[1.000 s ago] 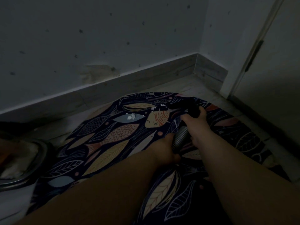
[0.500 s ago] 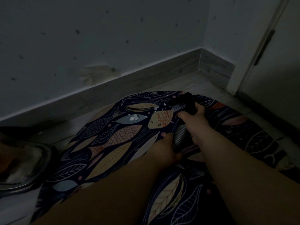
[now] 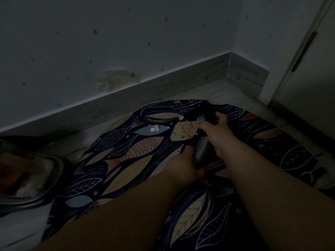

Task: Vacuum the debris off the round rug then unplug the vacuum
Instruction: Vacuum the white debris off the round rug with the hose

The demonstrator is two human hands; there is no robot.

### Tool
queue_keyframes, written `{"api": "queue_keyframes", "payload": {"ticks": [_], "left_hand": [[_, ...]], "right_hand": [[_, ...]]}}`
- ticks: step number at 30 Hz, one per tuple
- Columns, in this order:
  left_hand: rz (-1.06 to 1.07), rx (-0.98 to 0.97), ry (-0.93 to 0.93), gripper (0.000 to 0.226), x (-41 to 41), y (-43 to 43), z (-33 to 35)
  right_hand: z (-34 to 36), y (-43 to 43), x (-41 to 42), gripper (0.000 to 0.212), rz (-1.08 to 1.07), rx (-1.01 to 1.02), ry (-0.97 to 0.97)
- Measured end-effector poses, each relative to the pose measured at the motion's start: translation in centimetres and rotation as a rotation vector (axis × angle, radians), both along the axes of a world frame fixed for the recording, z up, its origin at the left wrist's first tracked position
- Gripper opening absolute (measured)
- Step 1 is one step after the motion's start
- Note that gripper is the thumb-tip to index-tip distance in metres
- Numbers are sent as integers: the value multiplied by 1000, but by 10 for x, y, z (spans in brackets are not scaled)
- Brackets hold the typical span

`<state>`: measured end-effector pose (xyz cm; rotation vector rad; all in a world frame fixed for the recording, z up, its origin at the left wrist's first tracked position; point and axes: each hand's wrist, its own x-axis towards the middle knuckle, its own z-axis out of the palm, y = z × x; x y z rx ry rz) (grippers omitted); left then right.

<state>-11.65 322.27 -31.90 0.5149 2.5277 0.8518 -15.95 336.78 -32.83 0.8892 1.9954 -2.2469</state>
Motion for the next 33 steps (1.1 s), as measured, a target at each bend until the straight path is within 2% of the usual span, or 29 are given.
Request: {"api": "queue_keyframes", "payload": {"ticks": [5, 7, 13, 23, 31, 33], "left_hand": [[7, -35, -3, 74, 5, -11, -2], [17, -37, -15, 77, 6, -13, -3], [17, -29, -23, 71, 8, -8, -1], [35, -40, 30, 61, 19, -25, 3], [-3, -87, 27, 65, 13, -15, 2], [-34, -107, 16, 60, 8, -10, 5]], "right_hand": [[2, -11, 2, 81, 51, -28, -16], [2, -15, 3, 78, 19, 22, 0], [4, -13, 14, 71, -75, 85, 28], [10, -28, 18, 79, 44, -39, -23], [7, -20, 18, 76, -64, 10, 13], [4, -14, 17, 74, -84, 5, 12]]}}
